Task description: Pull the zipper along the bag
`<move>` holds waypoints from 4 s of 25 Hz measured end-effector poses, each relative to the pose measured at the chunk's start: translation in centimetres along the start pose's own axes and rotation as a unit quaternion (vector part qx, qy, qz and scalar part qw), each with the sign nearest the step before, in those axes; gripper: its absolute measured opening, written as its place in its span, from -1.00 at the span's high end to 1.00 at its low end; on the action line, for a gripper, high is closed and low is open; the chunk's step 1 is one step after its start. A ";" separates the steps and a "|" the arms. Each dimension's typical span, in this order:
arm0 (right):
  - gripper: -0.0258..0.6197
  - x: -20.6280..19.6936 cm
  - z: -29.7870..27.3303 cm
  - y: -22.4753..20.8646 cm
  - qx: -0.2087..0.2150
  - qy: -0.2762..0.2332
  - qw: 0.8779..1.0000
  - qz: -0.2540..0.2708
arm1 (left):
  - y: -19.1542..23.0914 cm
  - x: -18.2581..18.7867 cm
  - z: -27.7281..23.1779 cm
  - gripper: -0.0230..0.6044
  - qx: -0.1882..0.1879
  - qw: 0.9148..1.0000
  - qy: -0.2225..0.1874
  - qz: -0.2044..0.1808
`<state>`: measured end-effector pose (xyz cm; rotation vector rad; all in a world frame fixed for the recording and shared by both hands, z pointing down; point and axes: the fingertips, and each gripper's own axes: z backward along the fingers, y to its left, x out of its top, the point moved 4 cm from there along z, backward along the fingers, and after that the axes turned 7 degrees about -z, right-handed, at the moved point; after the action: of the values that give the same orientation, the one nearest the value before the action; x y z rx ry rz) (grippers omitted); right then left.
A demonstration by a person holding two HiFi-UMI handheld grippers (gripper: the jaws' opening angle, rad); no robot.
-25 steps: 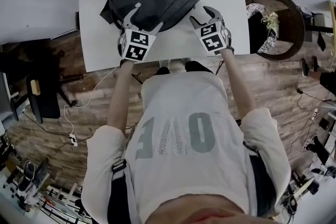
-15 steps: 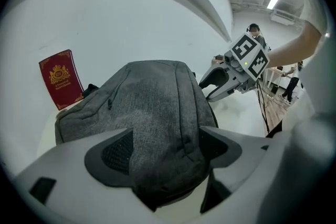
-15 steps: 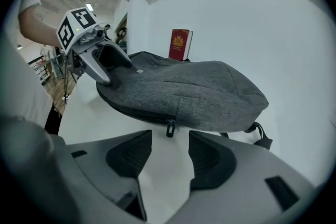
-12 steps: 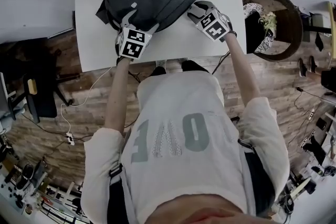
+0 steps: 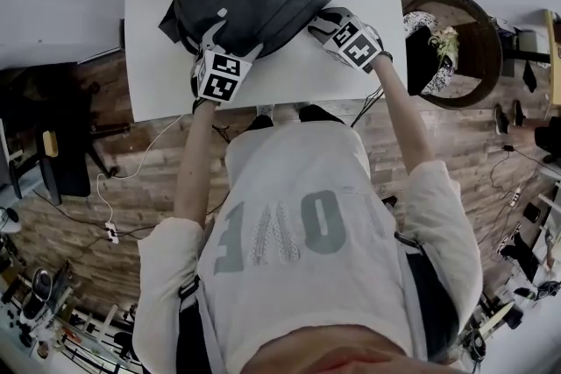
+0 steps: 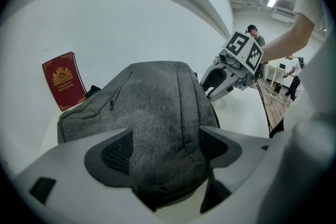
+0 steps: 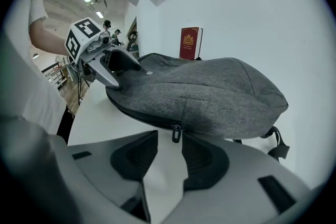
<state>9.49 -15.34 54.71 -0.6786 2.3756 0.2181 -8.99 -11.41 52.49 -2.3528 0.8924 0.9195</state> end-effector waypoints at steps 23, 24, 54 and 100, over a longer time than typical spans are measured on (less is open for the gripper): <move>0.77 -0.2 -0.5 -0.5 -0.063 -0.017 0.998 -0.007 | 0.0 0.0 0.1 -0.29 0.011 1.000 -0.007 -0.005; 0.78 -0.3 -0.5 -0.5 -0.060 -0.015 0.998 -0.008 | -0.1 0.0 0.0 -0.29 0.011 1.000 -0.007 -0.005; 0.82 -0.3 -0.8 4.4 -0.033 0.087 0.994 0.062 | 0.6 -0.5 0.1 -0.29 -0.014 0.999 -0.036 0.022; 0.83 3.6 -3.9 16.2 0.040 0.050 0.998 0.027 | 16.4 -4.9 4.7 -0.29 -0.157 0.738 0.238 -0.612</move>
<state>-3.44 -4.28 55.24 -0.6020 2.4864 0.1130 -25.34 -17.88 49.97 -2.6958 -0.8036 -0.1312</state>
